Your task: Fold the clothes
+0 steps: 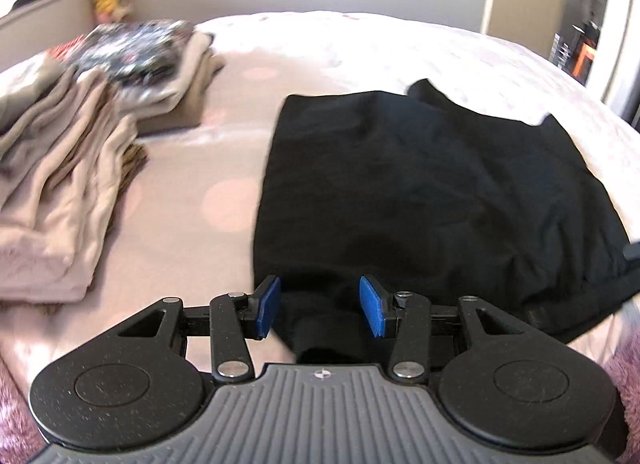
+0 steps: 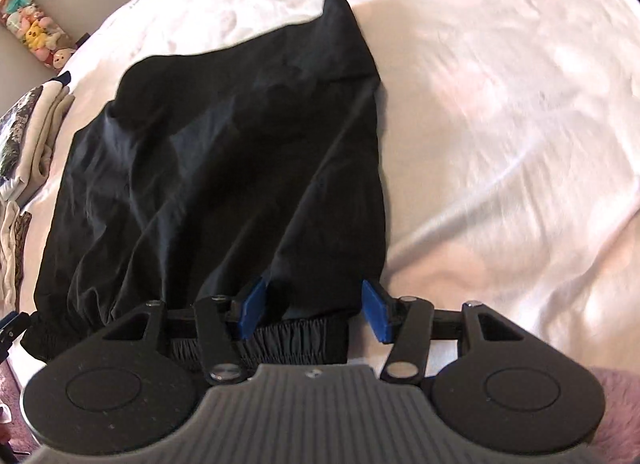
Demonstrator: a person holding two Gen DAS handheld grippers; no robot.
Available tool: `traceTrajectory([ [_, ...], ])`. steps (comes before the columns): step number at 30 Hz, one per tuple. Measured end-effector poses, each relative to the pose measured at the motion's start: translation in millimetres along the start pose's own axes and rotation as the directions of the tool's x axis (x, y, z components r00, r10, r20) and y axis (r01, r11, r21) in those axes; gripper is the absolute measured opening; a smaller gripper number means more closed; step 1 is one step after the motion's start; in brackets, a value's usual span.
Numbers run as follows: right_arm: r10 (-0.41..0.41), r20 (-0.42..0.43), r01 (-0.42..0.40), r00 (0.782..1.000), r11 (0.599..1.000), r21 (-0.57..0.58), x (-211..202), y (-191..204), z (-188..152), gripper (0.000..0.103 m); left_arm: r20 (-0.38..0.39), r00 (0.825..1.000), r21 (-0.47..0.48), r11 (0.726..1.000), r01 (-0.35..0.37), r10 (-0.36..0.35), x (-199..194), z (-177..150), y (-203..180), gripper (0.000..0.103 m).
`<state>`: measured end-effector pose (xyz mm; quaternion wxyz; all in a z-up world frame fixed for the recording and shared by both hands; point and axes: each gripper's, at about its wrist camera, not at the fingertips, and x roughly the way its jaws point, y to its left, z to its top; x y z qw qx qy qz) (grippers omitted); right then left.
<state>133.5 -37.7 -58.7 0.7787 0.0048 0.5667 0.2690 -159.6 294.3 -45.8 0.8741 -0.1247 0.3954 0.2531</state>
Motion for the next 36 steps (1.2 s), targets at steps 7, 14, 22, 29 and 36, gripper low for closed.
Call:
traceTrajectory([
  [7,0.061,-0.058,-0.054,0.996,0.991,0.123,12.1,-17.0,2.2,0.059,-0.013,1.000,-0.011,1.000,-0.004,0.004,4.4,-4.4,8.0,0.042],
  [14,0.074,-0.098,-0.064,0.992,0.994,0.094,17.6,-14.9,1.4,0.035,-0.042,0.999,-0.013,1.000,-0.004,0.003,12.9,-10.2,5.3,0.042],
  [22,0.100,0.018,-0.101,0.995,0.994,0.032,-5.8,-1.1,-3.3,0.015,-0.046,0.999,-0.031,0.999,0.024,-0.026,14.6,-11.4,8.0,0.042],
  [29,0.138,0.113,-0.126,0.984,0.986,-0.107,-36.6,61.9,-0.3,0.014,-0.029,0.999,-0.063,0.998,0.029,-0.031,10.0,-11.1,16.0,0.042],
  [36,0.219,0.105,-0.170,0.970,0.921,-0.350,-41.2,158.7,-5.5,0.013,-0.018,0.999,-0.095,0.995,0.040,-0.042,6.9,-10.0,24.1,0.042],
])
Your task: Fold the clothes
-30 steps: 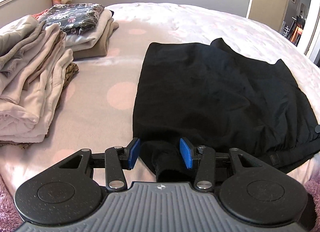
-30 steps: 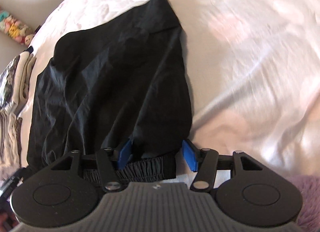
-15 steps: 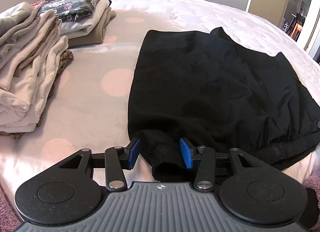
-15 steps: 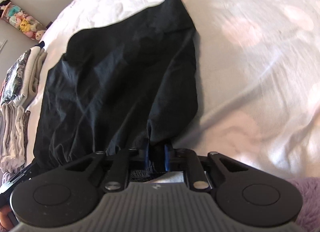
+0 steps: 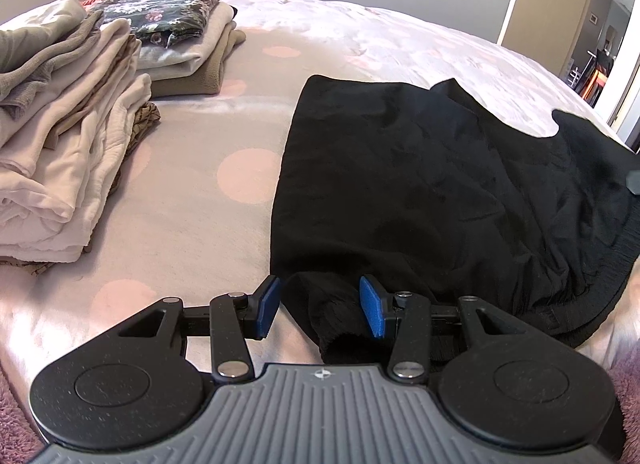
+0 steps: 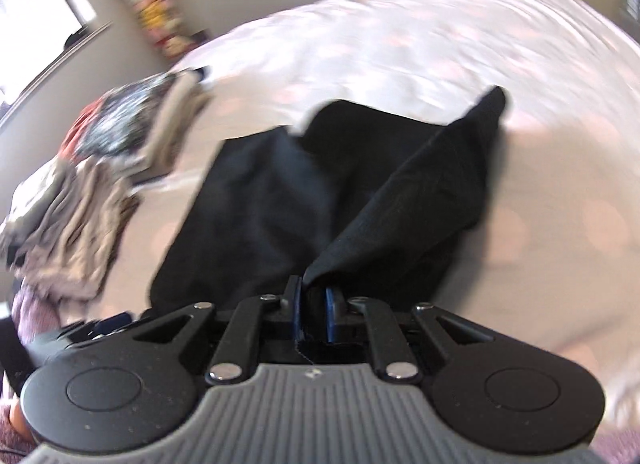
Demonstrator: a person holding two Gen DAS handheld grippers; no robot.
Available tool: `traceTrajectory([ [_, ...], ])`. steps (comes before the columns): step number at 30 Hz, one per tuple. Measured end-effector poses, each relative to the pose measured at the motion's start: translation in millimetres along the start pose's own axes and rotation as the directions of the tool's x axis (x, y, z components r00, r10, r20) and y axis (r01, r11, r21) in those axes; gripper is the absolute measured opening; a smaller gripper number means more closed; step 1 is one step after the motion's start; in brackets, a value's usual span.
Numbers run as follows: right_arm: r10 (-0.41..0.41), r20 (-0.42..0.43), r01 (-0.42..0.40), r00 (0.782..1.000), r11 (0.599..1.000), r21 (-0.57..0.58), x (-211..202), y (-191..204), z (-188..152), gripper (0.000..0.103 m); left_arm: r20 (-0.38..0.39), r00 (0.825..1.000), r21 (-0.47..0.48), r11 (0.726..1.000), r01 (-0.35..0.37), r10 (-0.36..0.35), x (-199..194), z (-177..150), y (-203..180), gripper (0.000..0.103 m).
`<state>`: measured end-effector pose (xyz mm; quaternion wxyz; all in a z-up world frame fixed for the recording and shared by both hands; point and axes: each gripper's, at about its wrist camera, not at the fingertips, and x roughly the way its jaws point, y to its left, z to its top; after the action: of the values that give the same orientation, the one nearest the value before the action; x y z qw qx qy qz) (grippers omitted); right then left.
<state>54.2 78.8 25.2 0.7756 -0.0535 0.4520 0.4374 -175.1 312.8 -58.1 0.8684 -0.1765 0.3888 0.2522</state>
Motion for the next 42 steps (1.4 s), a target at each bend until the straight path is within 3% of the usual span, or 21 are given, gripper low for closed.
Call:
traceTrajectory([
  [4,0.076,-0.040,-0.079,0.996,0.995,-0.067,20.4,41.9,3.1,0.013,-0.002,0.999,-0.045,0.998,0.046,-0.046,-1.8,2.4,9.4,0.041],
  [10,0.156,-0.117,-0.168,0.981,0.980,-0.104,52.8,94.9,-4.7,0.013,-0.022,0.992,-0.118,0.986,0.122,-0.125,-1.2,5.7,23.1,0.028],
  [22,0.254,-0.202,-0.260,0.946,0.965,-0.007,115.8,142.0,-20.5,0.012,-0.030,0.970,-0.247,0.942,0.228,-0.242,3.0,4.0,50.5,0.026],
  [34,0.270,-0.303,-0.262,0.914,0.963,0.068,167.9,156.2,-39.0,0.013,-0.062,0.990,-0.270,0.957,0.105,-0.126,-2.8,2.5,66.6,0.022],
  [39,0.316,-0.291,-0.291,0.903,0.948,0.127,165.6,147.4,-44.4,0.031,-0.057,0.991,-0.288,0.952,0.101,-0.123,-6.2,0.7,69.3,0.022],
  [42,0.316,-0.232,-0.297,0.920,0.948,0.116,144.8,141.2,-42.4,0.034,-0.047,0.992,-0.290,0.952,0.097,-0.116,-9.1,1.9,67.9,0.023],
])
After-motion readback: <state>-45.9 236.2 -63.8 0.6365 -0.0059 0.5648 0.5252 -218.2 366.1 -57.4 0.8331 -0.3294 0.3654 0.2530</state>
